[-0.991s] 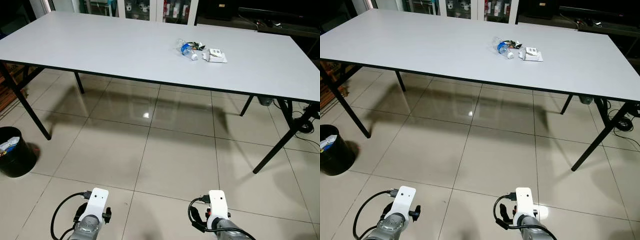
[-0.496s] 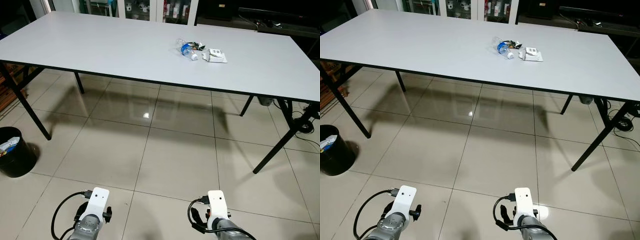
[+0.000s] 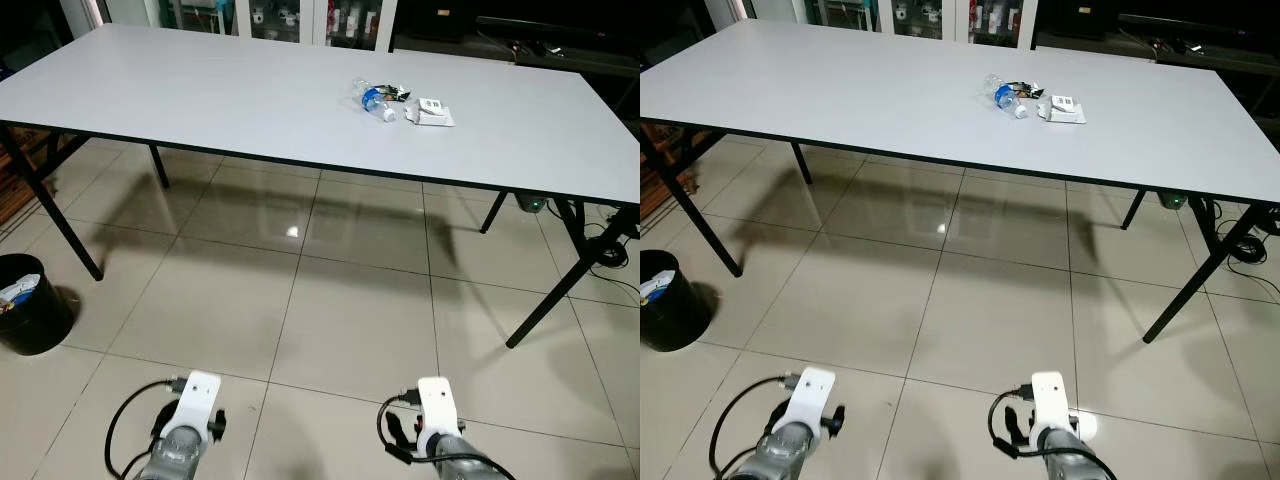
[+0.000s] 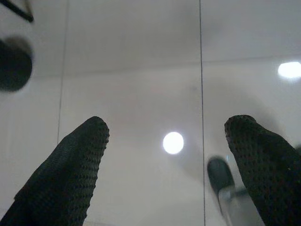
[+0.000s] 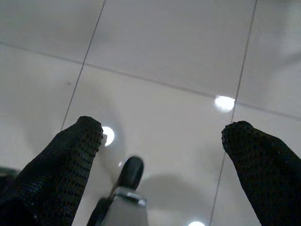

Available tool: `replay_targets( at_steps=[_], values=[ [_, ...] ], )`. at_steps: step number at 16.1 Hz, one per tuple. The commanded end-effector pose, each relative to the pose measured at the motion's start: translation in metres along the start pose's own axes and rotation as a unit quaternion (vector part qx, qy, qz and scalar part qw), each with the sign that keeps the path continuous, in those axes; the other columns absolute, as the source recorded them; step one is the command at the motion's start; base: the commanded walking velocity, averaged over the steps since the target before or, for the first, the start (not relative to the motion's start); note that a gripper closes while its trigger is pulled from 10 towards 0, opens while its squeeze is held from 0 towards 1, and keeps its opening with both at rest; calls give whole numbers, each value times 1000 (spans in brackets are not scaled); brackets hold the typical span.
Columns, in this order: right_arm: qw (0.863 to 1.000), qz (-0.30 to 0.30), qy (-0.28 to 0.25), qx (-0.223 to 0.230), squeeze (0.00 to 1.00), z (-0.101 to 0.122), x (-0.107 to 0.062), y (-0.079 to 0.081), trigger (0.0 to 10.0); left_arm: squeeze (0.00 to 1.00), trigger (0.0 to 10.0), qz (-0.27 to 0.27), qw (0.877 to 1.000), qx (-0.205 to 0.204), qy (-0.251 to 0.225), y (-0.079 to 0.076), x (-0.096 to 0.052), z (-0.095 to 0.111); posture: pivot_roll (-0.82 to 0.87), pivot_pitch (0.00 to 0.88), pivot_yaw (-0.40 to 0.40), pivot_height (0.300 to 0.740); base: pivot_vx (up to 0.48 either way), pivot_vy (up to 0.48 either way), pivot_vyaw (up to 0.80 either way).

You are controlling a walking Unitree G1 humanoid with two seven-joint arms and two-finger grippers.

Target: Picking trash to rubbish bin

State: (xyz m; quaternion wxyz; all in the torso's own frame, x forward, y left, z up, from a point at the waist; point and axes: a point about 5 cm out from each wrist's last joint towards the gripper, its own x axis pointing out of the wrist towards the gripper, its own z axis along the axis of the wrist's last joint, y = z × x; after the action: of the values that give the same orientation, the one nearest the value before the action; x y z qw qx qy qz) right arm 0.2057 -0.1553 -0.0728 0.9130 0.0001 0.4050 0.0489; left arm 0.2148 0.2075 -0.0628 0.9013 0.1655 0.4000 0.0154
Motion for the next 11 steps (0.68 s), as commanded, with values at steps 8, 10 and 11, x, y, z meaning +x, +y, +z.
replay_targets(
  at_steps=[8, 10, 11],
  values=[
    [933, -16, -357, -28, 0, 168, -14, -1, 10000, 0, 10000, 64, 930, -4, -361, 39, -18, 176, -1, 0, -63, 740, 0, 0, 0],
    [900, -15, -436, -27, 0, 206, -33, 3, 10000, 0, 10000, 59, 904, 1, -424, 38, -33, 207, -4, 0, -62, 740, 0, 0, 0],
    [887, -17, -462, -21, 0, 218, -40, 4, 10000, 0, 10000, 63, 898, 8, -435, 37, -37, 214, -6, 0, -61, 740, 0, 0, 0]
  ],
)
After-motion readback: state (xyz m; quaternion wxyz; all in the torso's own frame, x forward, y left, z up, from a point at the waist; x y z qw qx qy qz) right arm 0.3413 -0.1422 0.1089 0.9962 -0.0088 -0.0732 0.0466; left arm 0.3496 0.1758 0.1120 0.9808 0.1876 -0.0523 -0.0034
